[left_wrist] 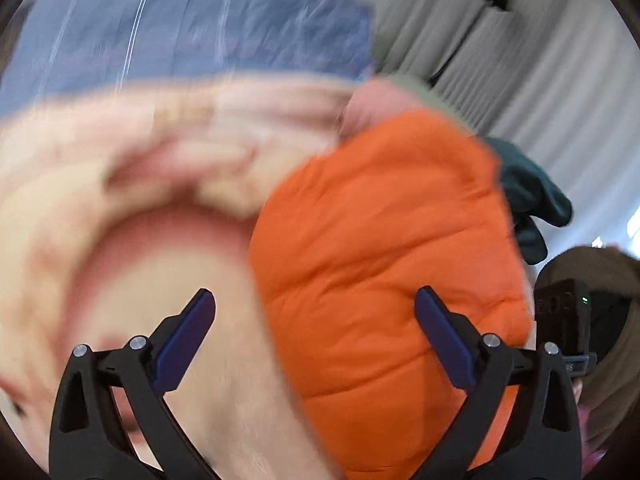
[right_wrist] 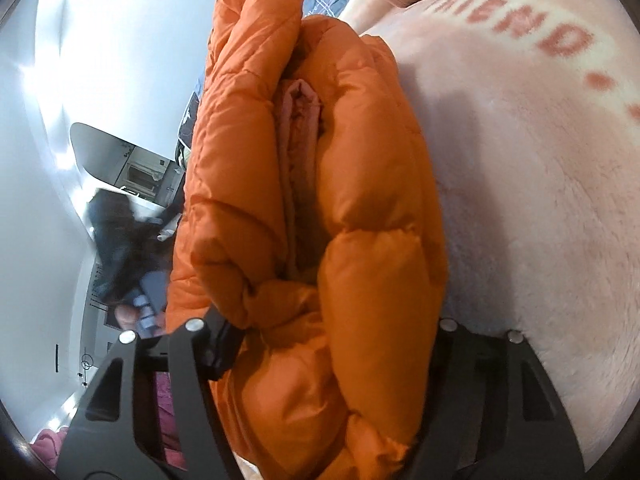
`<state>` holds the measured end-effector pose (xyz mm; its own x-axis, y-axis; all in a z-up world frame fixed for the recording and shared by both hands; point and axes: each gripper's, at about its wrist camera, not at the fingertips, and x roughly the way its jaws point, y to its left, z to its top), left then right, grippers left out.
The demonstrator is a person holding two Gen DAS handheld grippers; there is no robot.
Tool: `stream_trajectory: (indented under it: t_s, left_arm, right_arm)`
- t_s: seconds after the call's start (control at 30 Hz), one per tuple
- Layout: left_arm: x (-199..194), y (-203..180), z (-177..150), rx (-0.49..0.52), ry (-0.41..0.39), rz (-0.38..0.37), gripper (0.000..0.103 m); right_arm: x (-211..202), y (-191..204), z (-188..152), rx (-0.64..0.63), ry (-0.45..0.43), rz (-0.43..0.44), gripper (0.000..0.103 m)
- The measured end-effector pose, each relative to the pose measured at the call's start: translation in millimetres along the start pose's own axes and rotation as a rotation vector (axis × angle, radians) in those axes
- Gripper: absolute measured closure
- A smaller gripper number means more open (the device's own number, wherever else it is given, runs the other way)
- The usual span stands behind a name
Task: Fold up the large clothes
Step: 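Lift the rolled jacket bundle with both tools and carry it toward the pink pillow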
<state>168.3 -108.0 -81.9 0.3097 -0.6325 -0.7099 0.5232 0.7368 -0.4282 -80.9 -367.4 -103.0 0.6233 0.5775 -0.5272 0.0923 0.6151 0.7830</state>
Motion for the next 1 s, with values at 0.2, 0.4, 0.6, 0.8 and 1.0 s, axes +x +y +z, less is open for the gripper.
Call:
stream_trajectory:
  t_s: [0.2, 0.4, 0.6, 0.8, 1.0]
  left_arm:
    - [33, 35, -21, -0.262, 0.098, -0.339, 0.001]
    - [42, 4, -34, -0.156, 0.153, -0.399, 0.001]
    - [37, -30, -27, -0.013, 0.055, -0.301, 0.02]
    - [-10, -70, -6, 0.165, -0.095, -0.244, 0.034]
    - [-42, -93, 79, 0.225, -0.211, -0.187, 0.032]
  right_arm:
    - [0, 5, -9, -0.043, -0.018, -0.056, 0.033]
    - [13, 26, -16, -0.072, -0.024, -0.077, 0.028]
    - [18, 46, -10, -0.107, -0.065, -0.102, 0.06]
    - [3, 88, -7, -0.22, -0.153, -0.095, 0.069]
    - [0, 138, 81, -0.332, -0.203, -0.053, 0.068]
